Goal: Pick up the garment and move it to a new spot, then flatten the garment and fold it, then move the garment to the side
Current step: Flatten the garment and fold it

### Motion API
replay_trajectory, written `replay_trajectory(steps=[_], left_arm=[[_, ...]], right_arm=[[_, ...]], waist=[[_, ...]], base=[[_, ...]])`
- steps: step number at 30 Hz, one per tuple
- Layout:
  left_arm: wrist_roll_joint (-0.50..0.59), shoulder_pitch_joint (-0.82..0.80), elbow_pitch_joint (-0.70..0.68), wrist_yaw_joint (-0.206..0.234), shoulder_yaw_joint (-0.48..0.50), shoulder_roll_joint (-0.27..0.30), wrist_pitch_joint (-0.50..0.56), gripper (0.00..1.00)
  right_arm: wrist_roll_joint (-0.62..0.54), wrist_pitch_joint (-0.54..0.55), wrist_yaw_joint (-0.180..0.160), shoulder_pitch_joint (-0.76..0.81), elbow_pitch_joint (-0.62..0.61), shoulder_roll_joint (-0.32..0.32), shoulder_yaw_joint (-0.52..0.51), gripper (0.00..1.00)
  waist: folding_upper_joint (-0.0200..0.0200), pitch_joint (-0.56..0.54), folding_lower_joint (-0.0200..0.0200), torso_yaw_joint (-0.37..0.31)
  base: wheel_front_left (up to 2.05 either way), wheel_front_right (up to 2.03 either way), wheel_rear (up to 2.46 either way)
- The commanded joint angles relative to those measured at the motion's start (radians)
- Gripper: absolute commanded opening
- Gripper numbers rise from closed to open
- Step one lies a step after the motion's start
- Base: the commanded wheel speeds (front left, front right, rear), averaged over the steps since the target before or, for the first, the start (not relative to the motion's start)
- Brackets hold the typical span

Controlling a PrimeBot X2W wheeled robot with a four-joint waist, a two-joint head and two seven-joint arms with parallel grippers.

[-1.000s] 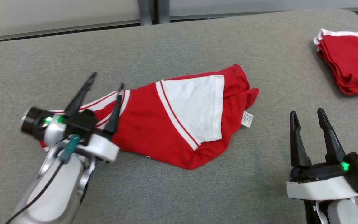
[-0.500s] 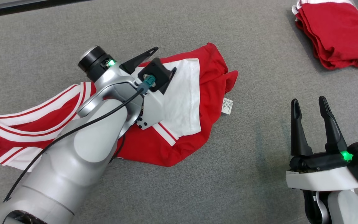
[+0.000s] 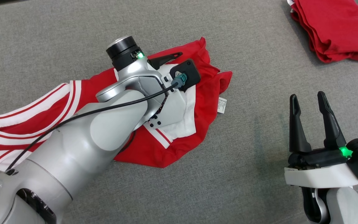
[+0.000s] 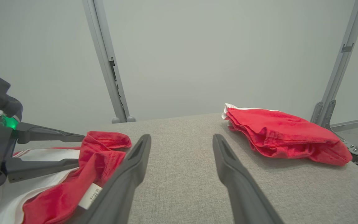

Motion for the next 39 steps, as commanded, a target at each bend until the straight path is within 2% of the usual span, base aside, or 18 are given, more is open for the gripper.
replay_trajectory(steps=[1, 7, 8, 9, 10, 11, 17, 23, 28, 32, 39], left_arm=[[-0.01, -0.023, 0.005, 0.0, -0.016, 0.013, 0.006, 1.0], [-0.094, -0.046, 0.025, 0.0, -0.1, 0.022, 0.048, 1.0], [-0.106, -0.049, 0.026, 0.0, -0.113, 0.023, 0.056, 0.92], [-0.117, -0.053, 0.025, 0.0, -0.123, 0.026, 0.06, 0.49], [-0.125, -0.058, 0.025, 0.0, -0.131, 0.029, 0.062, 0.18], [-0.129, -0.062, 0.024, 0.0, -0.138, 0.032, 0.06, 0.0], [-0.138, -0.069, 0.014, 0.0, -0.152, 0.04, 0.014, 0.0], [-0.152, -0.038, -0.014, 0.0, -0.155, 0.038, -0.061, 0.0], [-0.162, 0.023, -0.11, 0.052, -0.131, 0.06, -0.154, 0.0], [-0.191, 0.125, -0.256, 0.11, -0.11, 0.145, -0.203, 0.0], [-0.257, 0.376, -0.546, 0.269, -0.072, 0.382, -0.221, 0.0]], right_arm=[[0.005, -0.001, -0.002, -0.007, -0.001, -0.001, 0.0, 1.0], [0.008, -0.001, -0.002, -0.015, 0.0, -0.001, 0.009, 1.0], [0.009, -0.001, -0.002, -0.015, 0.0, -0.001, 0.011, 1.0], [0.01, -0.001, -0.002, -0.015, 0.0, -0.001, 0.012, 1.0], [0.01, -0.001, -0.002, -0.015, -0.001, -0.001, 0.013, 1.0], [0.011, -0.001, -0.002, -0.016, -0.002, -0.001, 0.013, 1.0], [0.001, -0.001, -0.002, 0.0, 0.0, -0.001, 0.008, 1.0], [-0.015, -0.001, -0.002, 0.024, 0.008, -0.006, 0.007, 1.0], [-0.02, -0.001, -0.002, 0.05, 0.015, -0.032, 0.01, 1.0], [-0.017, -0.001, -0.002, 0.076, 0.019, -0.053, 0.011, 1.0], [-0.013, -0.001, -0.002, 0.111, 0.016, -0.077, -0.008, 1.0]], waist=[[0.0, 0.0, 0.0, -0.001], [0.0, 0.003, 0.0, -0.009], [0.0, 0.003, 0.0, -0.01], [0.0, 0.003, 0.0, -0.011], [0.0, 0.002, 0.0, -0.012], [0.0, 0.001, 0.0, -0.012], [0.0, -0.018, 0.0, 0.002], [0.0, -0.073, 0.0, 0.056], [0.0, -0.129, 0.0, 0.124], [0.0, -0.168, 0.0, 0.185], [0.0, -0.191, 0.0, 0.294]], base=[[0.0, 0.0, 0.0], [0.0, 0.0, 0.0], [0.0, 0.0, 0.0], [0.0, 0.0, 0.0], [0.0, 0.0, 0.0], [0.0, 0.0, 0.0], [0.0, 0.0, 0.0], [0.0, 0.0, 0.0], [0.0, 0.0, 0.0], [0.0, 0.0, 0.0], [0.0, 0.0, 0.0]])
